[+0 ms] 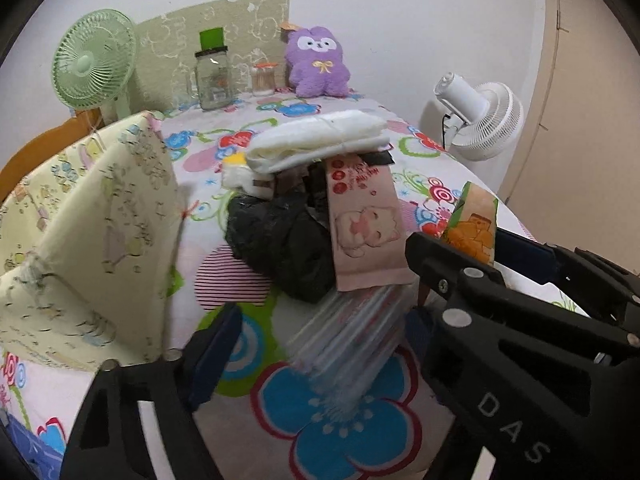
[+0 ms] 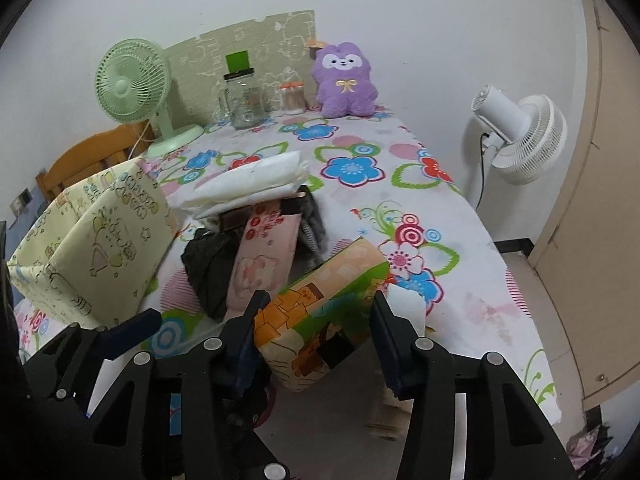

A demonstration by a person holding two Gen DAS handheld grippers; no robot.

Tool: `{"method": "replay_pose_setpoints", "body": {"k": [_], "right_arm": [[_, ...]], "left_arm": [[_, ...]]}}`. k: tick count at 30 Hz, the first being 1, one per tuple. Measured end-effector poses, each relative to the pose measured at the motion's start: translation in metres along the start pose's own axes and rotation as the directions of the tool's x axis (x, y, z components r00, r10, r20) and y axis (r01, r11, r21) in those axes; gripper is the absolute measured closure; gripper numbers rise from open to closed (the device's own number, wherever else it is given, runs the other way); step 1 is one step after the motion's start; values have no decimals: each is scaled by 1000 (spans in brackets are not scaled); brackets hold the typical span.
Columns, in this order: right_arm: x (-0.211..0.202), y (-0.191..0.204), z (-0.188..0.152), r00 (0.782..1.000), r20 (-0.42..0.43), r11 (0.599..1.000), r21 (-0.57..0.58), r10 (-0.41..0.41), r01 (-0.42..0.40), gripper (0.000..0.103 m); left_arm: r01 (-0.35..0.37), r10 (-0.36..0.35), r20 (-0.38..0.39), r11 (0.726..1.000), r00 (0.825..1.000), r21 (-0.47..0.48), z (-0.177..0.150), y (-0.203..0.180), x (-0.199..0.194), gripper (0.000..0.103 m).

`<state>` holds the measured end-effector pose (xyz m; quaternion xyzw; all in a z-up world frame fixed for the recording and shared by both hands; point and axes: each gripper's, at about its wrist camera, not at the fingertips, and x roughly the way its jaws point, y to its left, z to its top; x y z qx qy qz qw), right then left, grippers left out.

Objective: Organize soft objects
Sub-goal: 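Grasp the clear plastic tube bundle with the left gripper while the right grasps the orange-green tissue pack, then lift and carry the tube bundle and tissue pack toward the fabric storage box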

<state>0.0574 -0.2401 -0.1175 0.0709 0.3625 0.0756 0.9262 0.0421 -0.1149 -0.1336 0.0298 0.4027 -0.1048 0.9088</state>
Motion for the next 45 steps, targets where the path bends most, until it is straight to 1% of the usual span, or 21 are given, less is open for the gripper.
{"method": "replay_pose_setpoints", "body": {"k": [3,4,5,6,8,11,12,14,17,26,33,45], "right_arm": [[3,-4,-2,1000,-14,1000,12,1,-1,50],[4,-4,-3,1000,-18,1000,14,1,0,50],[5,-5,-4,1000,-21,1000,18,0,1,50],[6,-7,-4,1000,-24,1000,23,-2,2,50],[7,-8,-4,1000,-26,1000,28,1,0,50],[5,-7,-4,1000,-23,1000,27,2,-2,50],[3,-6,-3,1000,-20,1000,26,1,-1,50],[1,-6,-2,1000,-14,1000,24,-1,1,50],[-5,-5,0,1000,-2,1000,24,-3,3,50],[-25,-7,5,999,30,1000,27,-17,16,50],[-38,-10,14,998,57,999,26,-28,26,50],[-56,-2,41,995,104,1000,20,-10,8,50]], "left_arm": [[43,-43,-30,999,999,0,-2,-2,5,34],[51,-50,-39,999,998,3,-3,-3,6,36],[46,-46,-33,999,998,14,-3,-4,5,43],[49,-48,-35,999,998,23,-4,-5,4,45],[55,-54,-39,998,998,25,-4,-7,2,57],[75,-74,-49,997,996,24,-4,-8,-1,70],[81,-79,-51,996,996,23,-4,-8,-3,72],[83,-82,-43,996,996,24,-4,-9,-6,79],[93,-92,-34,995,995,26,-1,-10,-10,84],[121,-122,4,992,993,32,7,-17,-25,85],[131,-132,41,991,990,35,22,-21,-36,85],[115,-118,97,993,988,34,49,-12,-55,85]]}}
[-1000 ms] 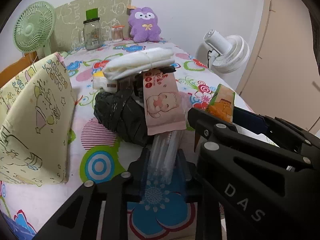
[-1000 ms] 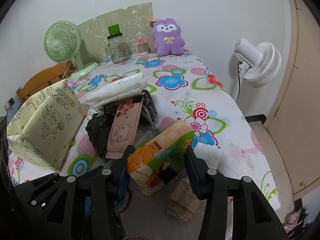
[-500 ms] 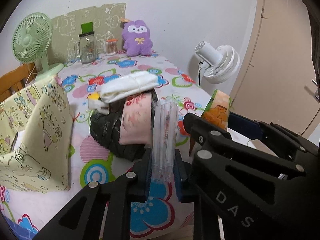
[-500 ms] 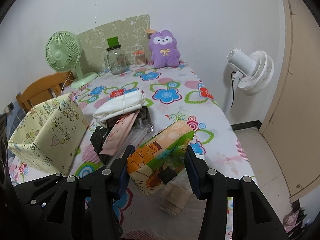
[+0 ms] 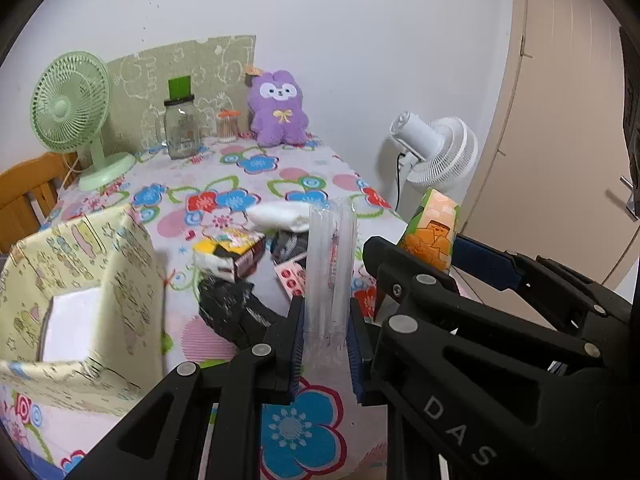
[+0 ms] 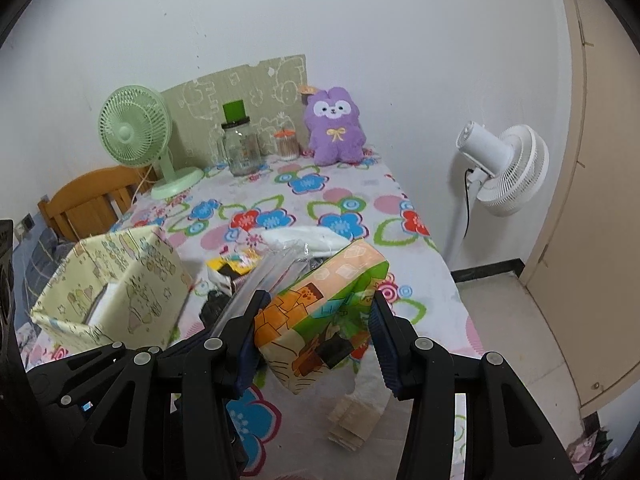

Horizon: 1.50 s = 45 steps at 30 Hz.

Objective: Organize soft objects
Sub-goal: 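Lift and carry the tube bundle and tissue pack toward the fabric storage box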

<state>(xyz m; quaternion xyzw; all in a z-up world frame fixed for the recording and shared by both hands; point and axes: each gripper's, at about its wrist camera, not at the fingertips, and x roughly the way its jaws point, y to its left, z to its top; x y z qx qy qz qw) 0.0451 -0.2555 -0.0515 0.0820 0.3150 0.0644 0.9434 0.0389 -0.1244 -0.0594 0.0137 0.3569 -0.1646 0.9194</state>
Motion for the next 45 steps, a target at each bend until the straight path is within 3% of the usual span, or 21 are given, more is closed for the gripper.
{"method": "replay_pose_setpoints", "body": {"k": [20,45], "right_arm": [[-31,21,36,997,73,1000,-9,7,-6,50],[-16,87,68,994,63,992,-95,89,-83,50]], "left_arm": [[-28,28,70,1000,997,8,31,9,-36,85],[-169,173,111,985,979,-46,50,75,-60,85]]}}
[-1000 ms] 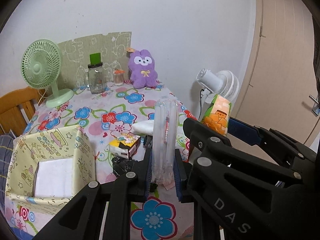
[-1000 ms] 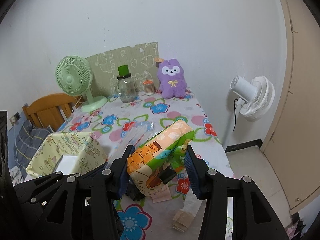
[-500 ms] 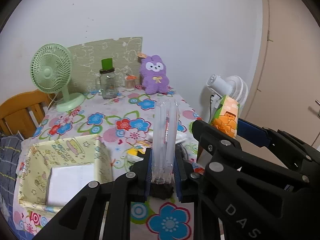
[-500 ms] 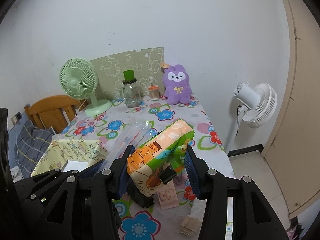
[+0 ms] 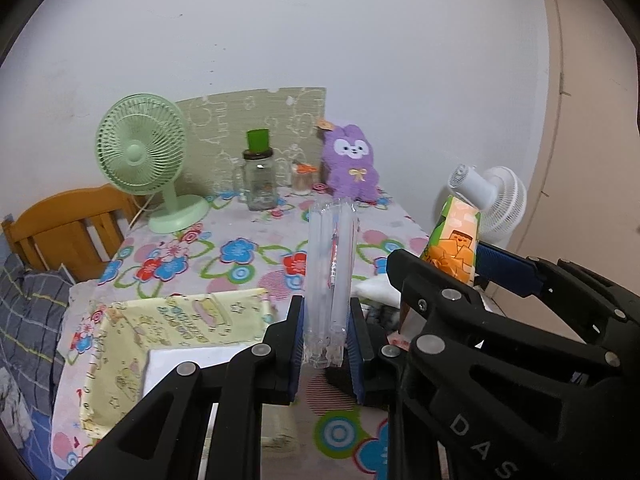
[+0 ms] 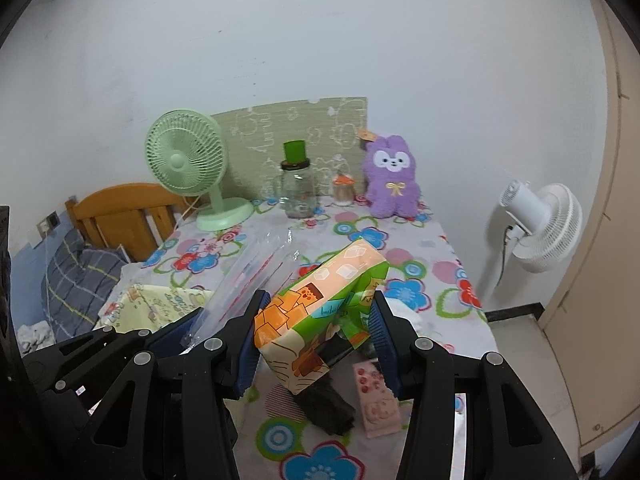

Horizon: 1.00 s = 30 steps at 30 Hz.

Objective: Organize soft objects
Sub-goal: 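Lift and carry the tube bundle and tissue pack toward the fabric storage box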

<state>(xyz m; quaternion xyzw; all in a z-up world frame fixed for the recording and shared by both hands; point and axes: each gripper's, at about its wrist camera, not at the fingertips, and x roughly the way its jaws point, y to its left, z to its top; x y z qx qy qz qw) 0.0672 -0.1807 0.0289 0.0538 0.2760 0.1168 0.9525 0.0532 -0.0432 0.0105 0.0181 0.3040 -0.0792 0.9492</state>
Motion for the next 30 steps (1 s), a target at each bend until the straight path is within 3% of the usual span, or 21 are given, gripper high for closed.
{"method": "replay_pose_setpoints", "body": {"k": [17,30], "right_arm": [[41,63,9,993,-50,992,-60,108,-111,50],[81,112,0,980,-139,982,-107,140,-155,50]], "left_arm": [[-116,115,-23,992,993,-55,-6,68,7,84],[-151,143,-96,985,985,-82,-24,117,26,83]]}}
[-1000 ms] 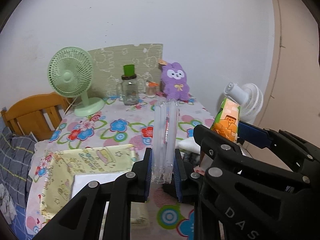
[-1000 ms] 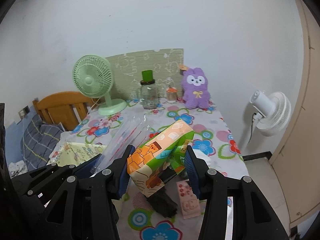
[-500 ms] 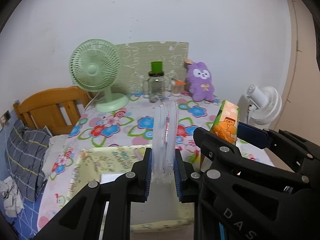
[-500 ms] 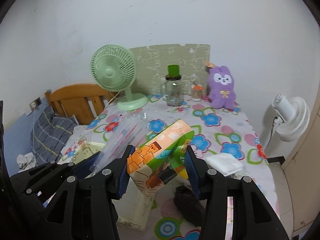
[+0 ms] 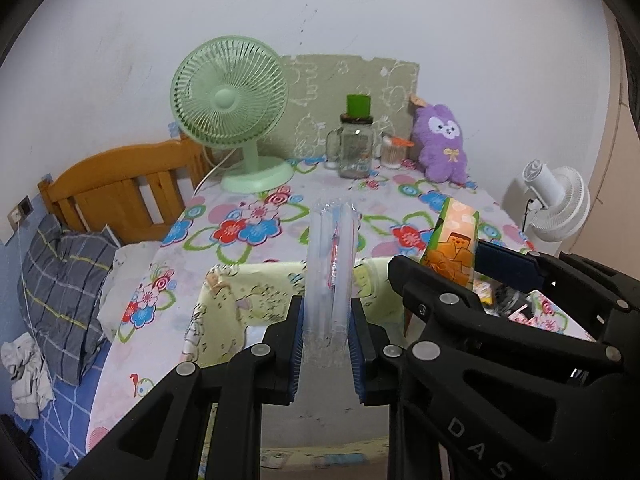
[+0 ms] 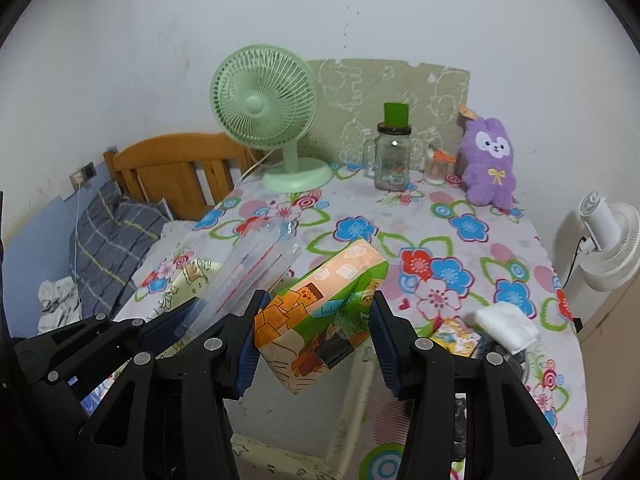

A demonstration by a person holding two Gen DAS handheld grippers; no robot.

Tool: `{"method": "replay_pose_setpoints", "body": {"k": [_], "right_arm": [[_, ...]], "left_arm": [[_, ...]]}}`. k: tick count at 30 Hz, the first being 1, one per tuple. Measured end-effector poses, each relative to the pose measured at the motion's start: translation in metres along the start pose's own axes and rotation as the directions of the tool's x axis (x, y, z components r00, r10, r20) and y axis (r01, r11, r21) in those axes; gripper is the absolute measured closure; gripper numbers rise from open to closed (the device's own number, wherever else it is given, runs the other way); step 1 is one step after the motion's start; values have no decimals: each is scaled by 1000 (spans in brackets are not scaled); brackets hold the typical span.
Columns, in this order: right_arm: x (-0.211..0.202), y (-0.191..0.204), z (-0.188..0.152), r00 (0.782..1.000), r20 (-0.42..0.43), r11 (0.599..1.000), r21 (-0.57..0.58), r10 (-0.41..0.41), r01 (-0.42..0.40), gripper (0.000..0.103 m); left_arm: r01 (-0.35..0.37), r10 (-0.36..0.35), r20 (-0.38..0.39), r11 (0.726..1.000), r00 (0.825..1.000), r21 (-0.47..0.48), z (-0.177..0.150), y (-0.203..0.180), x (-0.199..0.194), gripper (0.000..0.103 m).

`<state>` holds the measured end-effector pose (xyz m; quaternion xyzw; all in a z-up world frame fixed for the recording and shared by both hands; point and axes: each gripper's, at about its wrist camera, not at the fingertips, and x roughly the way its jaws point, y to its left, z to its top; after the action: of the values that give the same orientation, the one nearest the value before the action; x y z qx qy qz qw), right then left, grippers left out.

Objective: Organize soft objects
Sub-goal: 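Lift and carry the tube bundle and tissue pack toward the fabric storage box, then lower both items into the fabric box and open both grippers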

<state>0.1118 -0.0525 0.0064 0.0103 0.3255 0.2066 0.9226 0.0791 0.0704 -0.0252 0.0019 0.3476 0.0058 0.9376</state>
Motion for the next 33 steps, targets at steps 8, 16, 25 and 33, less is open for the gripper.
{"method": "replay_pose_setpoints", "body": {"k": [8,16,25,33], "right_arm": [[30,12,-6,998,-62,1000,-1,22,-22,50],[56,20,-11,992,-120,999,-12,31,-33,50],[75,22,-14,980,-184,997,13,77,-76,43],[69,22,-15,981,-180,997,-4,75,-76,24]], "left_arm": [[-14,12,-78,1000,997,-24,-14,17,25,81],[-34,25,-161,998,987,-59,-28,31,48,81],[12,-25,-174,997,984,-73,-29,31,50,63],[27,-37,-150,997,988,-66,-22,25,40,31]]}}
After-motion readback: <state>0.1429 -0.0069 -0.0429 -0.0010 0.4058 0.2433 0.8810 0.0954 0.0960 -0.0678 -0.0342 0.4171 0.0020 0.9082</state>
